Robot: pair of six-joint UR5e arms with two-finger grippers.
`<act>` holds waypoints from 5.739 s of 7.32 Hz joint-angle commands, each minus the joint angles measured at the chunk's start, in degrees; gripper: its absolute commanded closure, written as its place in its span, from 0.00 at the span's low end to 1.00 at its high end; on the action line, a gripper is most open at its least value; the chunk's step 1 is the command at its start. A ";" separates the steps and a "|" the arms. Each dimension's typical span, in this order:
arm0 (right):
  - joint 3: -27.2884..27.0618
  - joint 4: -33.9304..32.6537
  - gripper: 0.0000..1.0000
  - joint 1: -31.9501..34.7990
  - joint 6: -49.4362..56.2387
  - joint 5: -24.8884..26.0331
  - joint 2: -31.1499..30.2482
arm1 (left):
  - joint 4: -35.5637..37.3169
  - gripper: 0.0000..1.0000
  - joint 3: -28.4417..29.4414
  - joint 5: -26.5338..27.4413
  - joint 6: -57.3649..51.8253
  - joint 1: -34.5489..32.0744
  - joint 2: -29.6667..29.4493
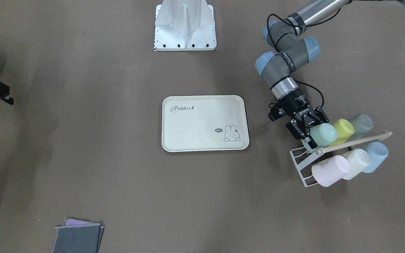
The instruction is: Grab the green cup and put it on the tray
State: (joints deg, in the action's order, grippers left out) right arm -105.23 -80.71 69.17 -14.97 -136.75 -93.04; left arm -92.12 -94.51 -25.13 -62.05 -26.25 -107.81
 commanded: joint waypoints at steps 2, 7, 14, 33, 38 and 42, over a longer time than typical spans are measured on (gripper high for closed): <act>0.20 -9.81 0.00 10.35 6.88 0.43 -4.60 | -0.08 0.74 -10.49 0.08 -3.78 -2.75 3.39; 2.13 -17.90 0.00 20.73 7.06 -0.80 -5.75 | -28.51 0.85 -14.48 -11.47 -1.68 -3.19 1.13; 4.42 -17.64 0.00 22.23 8.29 2.62 -5.40 | -63.82 1.00 4.82 -45.95 70.16 -0.04 -10.12; 6.09 -17.20 0.00 22.23 7.85 2.63 -6.10 | -92.38 0.75 29.91 -55.82 93.52 3.22 -17.52; 6.36 -17.20 0.00 22.23 7.68 2.72 -5.66 | -92.10 0.01 29.82 -55.82 93.17 3.31 -17.96; 6.62 -17.20 0.00 22.23 7.76 2.54 -5.66 | -92.28 0.01 24.49 -55.82 93.17 2.96 -13.68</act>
State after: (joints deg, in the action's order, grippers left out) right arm -98.65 -97.91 91.41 -7.22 -134.07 -98.70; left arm -184.39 -67.16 -81.01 31.11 -23.18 -123.80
